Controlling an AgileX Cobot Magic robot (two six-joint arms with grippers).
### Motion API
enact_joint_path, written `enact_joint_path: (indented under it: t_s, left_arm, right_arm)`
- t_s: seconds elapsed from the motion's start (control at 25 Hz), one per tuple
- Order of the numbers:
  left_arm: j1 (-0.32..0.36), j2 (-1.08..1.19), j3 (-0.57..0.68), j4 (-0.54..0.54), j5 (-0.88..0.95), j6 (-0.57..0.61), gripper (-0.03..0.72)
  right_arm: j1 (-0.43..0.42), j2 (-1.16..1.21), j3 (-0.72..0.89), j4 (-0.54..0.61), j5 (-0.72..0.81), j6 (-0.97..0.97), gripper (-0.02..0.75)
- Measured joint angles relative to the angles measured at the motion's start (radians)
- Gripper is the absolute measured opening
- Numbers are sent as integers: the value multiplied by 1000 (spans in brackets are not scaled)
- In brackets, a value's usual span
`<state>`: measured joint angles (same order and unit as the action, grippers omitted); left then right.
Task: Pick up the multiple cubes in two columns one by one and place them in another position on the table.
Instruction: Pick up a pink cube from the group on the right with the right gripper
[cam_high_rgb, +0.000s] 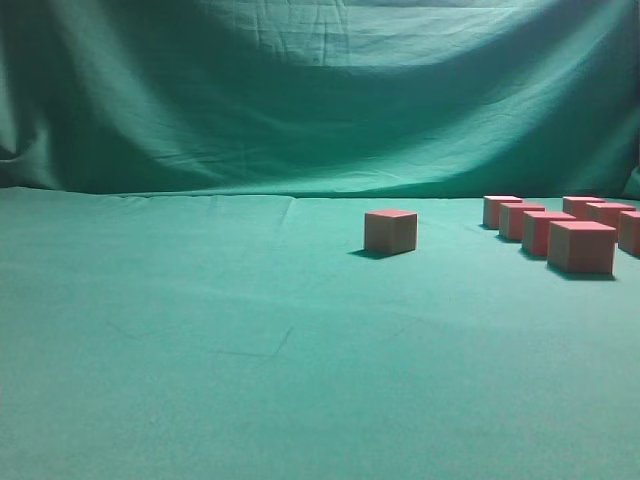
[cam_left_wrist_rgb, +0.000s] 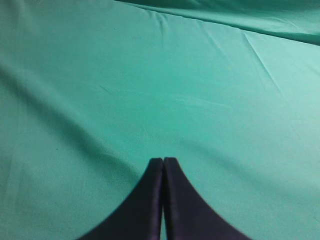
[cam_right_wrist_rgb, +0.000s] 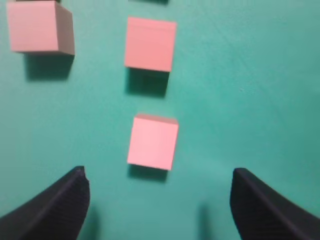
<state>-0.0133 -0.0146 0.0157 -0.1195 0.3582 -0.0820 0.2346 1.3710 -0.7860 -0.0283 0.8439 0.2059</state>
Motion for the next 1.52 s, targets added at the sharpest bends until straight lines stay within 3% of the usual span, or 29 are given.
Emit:
enact_joint_path:
  t_s: [0.44,0.56,0.76,0.8,1.04,1.16,1.36,1.52]
  left_arm:
    - [0,0,0,0,0,0,0]
    - [0,0,0,0,0,0,0]
    - [0,0,0,0,0,0,0]
    - [0,0,0,0,0,0,0]
    - [0,0,0,0,0,0,0]
    - [0,0,0,0,0,0,0]
    - [0,0,0,0,0,0,0]
    - [0,0,0,0,0,0,0]
  right_arm:
    - [0,156,32,2,-154,2,582]
    - [0,180,32,2,-178,2,524]
    - [0,194,32,2,-192,-2,270]
    - [0,194,32,2,-192,-4,256]
    - [0,194,29,-1,-183,-8,268]
    - [0,201,-24,17,-87,-59,268]
    - [0,200,-225,185,131,-269,268]
    - [41,204,-406,299,185,-426,268]
